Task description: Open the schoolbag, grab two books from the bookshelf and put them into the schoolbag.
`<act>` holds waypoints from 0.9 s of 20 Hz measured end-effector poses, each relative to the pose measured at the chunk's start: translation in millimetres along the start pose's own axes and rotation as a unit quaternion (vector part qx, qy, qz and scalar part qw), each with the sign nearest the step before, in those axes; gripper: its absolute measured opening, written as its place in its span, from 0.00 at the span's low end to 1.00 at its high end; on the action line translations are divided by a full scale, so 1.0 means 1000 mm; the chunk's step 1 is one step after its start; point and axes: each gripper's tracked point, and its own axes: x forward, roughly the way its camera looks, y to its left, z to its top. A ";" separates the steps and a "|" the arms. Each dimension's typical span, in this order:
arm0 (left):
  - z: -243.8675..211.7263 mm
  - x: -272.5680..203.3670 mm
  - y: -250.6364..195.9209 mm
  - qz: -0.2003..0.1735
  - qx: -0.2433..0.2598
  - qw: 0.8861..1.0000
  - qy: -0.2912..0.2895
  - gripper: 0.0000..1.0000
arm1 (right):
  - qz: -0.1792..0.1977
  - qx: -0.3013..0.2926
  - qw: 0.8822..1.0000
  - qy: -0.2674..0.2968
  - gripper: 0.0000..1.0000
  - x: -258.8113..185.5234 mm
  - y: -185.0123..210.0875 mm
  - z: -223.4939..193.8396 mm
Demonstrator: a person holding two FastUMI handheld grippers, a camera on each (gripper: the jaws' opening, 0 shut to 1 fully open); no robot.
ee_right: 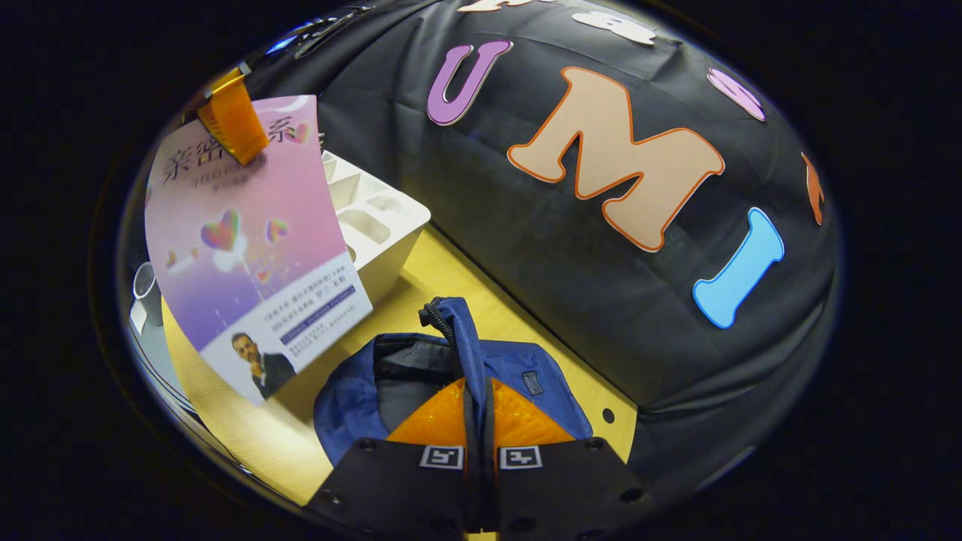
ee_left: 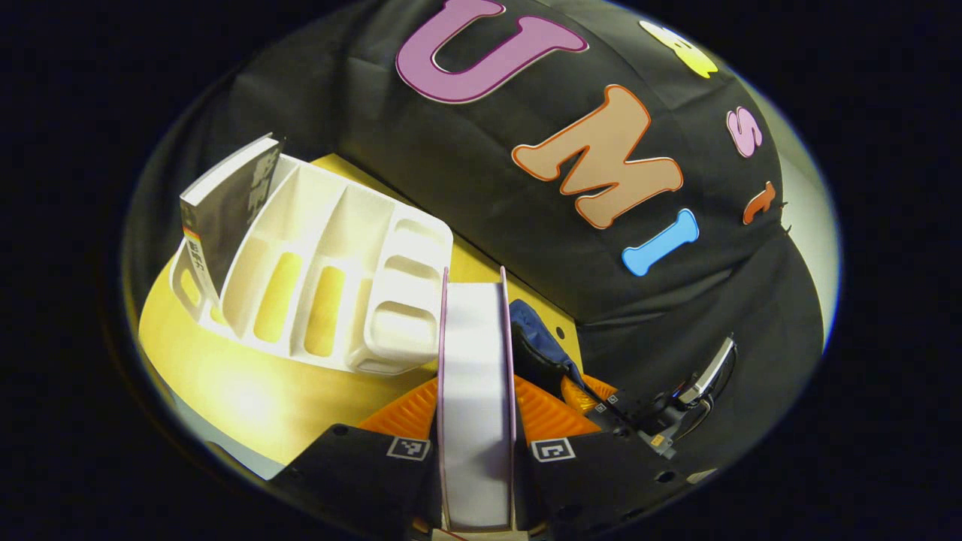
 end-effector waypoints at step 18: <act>-0.052 0.104 -0.017 -0.063 -0.105 0.990 -0.065 0.34 | 0.018 0.048 0.999 -0.008 0.03 0.003 -0.015 0.004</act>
